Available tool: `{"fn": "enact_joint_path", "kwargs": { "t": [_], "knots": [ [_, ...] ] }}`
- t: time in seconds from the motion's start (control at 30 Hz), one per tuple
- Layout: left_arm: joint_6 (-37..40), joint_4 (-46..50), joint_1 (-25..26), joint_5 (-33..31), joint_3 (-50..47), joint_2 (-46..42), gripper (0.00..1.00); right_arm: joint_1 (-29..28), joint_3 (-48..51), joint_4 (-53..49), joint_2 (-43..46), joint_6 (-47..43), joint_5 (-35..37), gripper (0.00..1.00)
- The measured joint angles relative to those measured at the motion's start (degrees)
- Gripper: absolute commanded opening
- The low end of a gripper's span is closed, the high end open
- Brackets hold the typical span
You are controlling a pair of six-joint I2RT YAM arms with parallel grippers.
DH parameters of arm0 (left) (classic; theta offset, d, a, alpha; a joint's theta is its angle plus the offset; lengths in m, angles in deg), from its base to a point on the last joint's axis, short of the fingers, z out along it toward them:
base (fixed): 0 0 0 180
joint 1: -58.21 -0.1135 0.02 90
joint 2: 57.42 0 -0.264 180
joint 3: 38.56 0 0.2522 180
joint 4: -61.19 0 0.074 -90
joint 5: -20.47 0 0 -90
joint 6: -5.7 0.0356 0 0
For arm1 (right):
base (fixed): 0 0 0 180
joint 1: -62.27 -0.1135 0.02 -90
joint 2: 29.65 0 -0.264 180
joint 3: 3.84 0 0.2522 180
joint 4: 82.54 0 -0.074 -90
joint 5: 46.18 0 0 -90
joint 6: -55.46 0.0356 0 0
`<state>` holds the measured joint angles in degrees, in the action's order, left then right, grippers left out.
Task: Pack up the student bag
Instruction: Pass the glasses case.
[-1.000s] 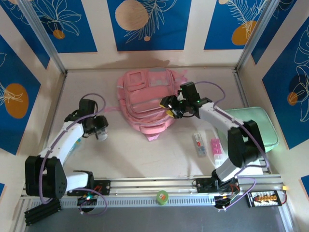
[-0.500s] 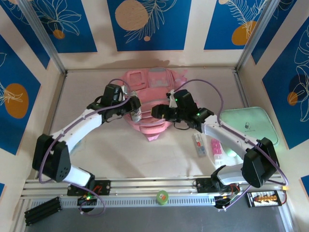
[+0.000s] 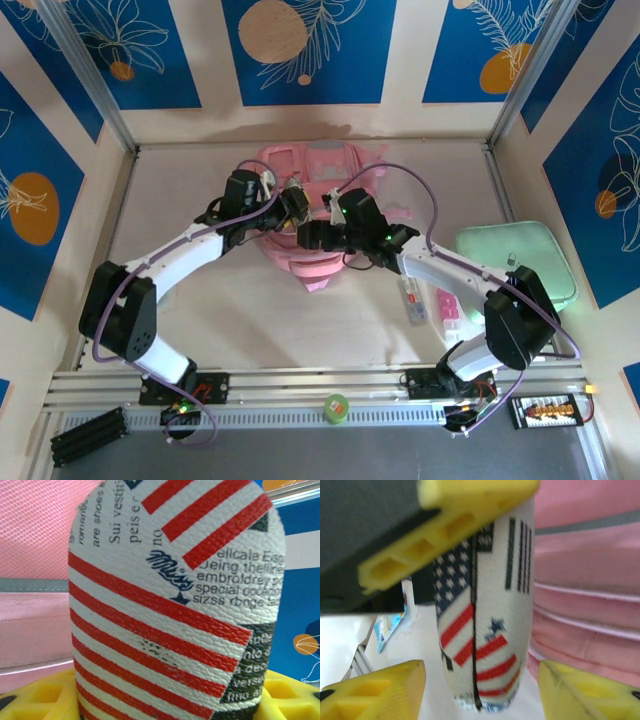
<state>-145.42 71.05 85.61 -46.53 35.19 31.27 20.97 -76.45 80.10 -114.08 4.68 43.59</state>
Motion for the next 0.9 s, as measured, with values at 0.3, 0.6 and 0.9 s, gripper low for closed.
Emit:
{"fn": "enact_joint_path", "kwargs": {
  "t": [0.3, 0.6, 0.9],
  "knots": [
    [-7.21, -4.26, 0.02, 0.59, -1.49, 0.0, 0.47, -0.37, -0.33, 4.76, -1.09, 0.22, 6.99, 0.48],
    [-11.98, -7.34, -0.15, -0.02, -3.19, 0.0, 0.6, -0.11, -1.11, 4.81, -1.97, -0.48, 7.76, 0.3],
    [-10.01, -7.21, -1.16, 0.13, -3.5, -1.14, 1.0, 3.72, 0.26, 4.44, -0.85, 0.5, 7.45, 0.28]
  ]
}}
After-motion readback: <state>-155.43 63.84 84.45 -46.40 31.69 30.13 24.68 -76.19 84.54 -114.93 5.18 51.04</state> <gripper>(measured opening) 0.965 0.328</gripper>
